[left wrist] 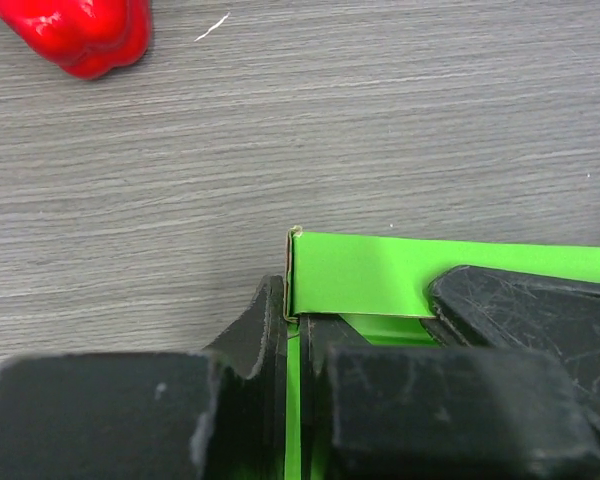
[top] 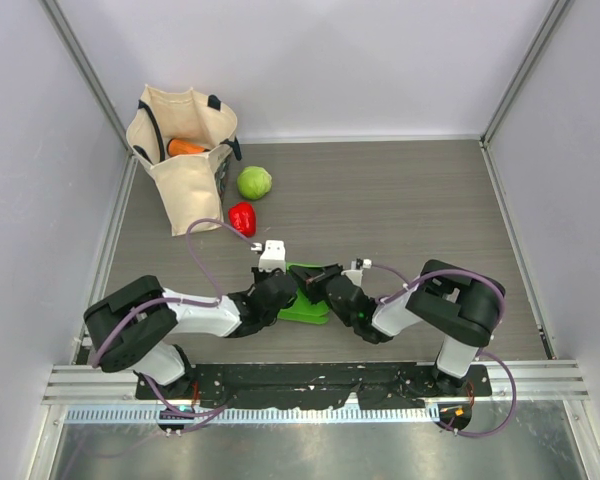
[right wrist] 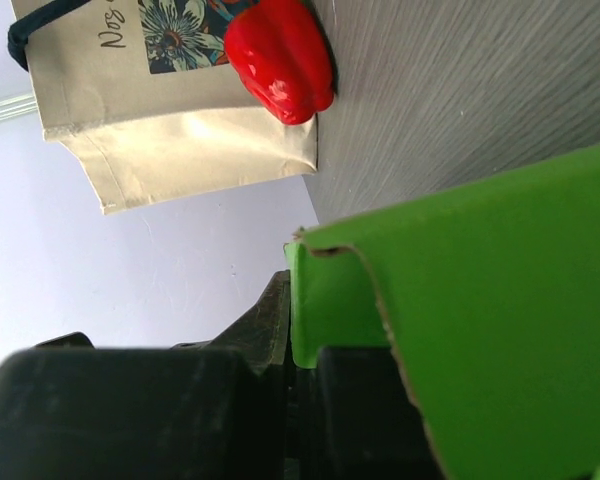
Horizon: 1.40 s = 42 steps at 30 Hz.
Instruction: Fold the paper box
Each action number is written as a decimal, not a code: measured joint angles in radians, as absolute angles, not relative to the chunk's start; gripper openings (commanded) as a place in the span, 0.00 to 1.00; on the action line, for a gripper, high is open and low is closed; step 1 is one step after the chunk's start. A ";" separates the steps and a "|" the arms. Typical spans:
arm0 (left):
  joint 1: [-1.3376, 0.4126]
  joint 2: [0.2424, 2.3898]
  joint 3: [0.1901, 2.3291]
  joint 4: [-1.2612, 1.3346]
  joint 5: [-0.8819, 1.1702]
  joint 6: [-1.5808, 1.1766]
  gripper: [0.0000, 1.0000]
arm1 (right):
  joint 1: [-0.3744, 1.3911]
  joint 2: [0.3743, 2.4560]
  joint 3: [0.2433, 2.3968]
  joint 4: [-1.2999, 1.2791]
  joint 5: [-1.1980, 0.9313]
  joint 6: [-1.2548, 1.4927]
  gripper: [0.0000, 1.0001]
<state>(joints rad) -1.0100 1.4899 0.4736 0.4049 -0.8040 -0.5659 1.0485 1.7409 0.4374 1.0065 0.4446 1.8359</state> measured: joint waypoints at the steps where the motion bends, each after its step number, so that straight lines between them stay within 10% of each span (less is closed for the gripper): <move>1: -1.011 1.502 0.492 0.384 -0.814 -0.573 0.00 | 1.046 1.741 0.440 1.003 0.449 1.835 0.04; 11: -0.992 1.457 0.421 0.467 -0.763 -0.537 0.00 | 1.043 1.579 0.422 0.738 0.369 1.584 0.64; 24: -0.987 1.407 0.405 0.412 -0.749 -0.543 0.00 | 0.977 1.064 0.632 -0.174 0.325 0.916 0.67; 42: -0.987 1.403 0.420 0.371 -0.748 -0.545 0.00 | 0.832 1.341 0.863 -0.274 0.118 0.757 0.55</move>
<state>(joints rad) -0.9871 1.4033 0.4202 0.3714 -0.7479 -0.5449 0.8322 1.3407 0.8631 -0.2741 0.1184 0.7570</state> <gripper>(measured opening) 0.044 0.551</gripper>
